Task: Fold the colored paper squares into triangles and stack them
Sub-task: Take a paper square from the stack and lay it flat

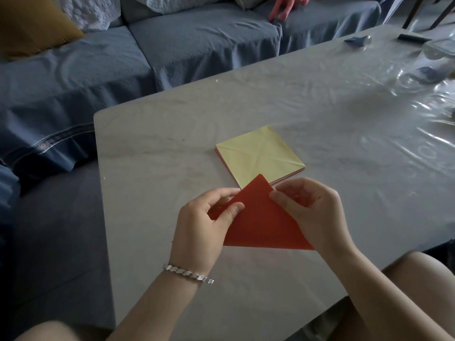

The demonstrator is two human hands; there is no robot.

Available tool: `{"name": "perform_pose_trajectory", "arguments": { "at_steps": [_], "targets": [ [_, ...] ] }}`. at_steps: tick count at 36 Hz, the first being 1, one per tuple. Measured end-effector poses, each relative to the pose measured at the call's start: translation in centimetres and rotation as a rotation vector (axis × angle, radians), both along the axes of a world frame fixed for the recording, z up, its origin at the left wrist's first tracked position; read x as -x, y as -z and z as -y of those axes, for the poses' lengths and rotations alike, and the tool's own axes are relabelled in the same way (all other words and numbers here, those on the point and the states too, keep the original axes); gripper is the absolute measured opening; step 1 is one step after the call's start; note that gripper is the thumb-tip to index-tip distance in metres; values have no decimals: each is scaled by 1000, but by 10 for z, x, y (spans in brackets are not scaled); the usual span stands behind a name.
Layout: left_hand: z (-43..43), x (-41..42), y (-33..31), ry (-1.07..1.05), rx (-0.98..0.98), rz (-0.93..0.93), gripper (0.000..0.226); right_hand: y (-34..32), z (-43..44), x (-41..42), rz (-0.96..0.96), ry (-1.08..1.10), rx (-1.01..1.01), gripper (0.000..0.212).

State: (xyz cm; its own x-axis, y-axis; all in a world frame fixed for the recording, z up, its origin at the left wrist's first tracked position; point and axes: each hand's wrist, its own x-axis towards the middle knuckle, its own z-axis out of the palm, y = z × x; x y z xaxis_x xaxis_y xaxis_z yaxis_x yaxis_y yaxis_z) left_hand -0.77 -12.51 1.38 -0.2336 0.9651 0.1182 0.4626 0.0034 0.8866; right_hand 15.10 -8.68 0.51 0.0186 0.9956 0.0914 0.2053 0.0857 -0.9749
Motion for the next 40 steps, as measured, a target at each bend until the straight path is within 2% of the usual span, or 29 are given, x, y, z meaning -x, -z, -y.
{"name": "perform_pose_trajectory", "arguments": {
  "at_steps": [7,11,24,34,40],
  "targets": [
    [1,-5,-3,1,-13,-5,33,-7,5,-5,-29,-56,17,20],
    [2,-7,-4,2,-17,0,26,-10,7,-7,-34,-63,-1,24],
    [7,-8,-5,-7,-59,-5,32,-10,9,-7,-1,-70,4,19],
    [7,-8,-5,-12,39,81,30,-8,7,-8,26,-127,-15,22],
    [6,-3,-3,-27,109,61,27,-8,-5,-11,178,-284,27,20]
  ]
}}
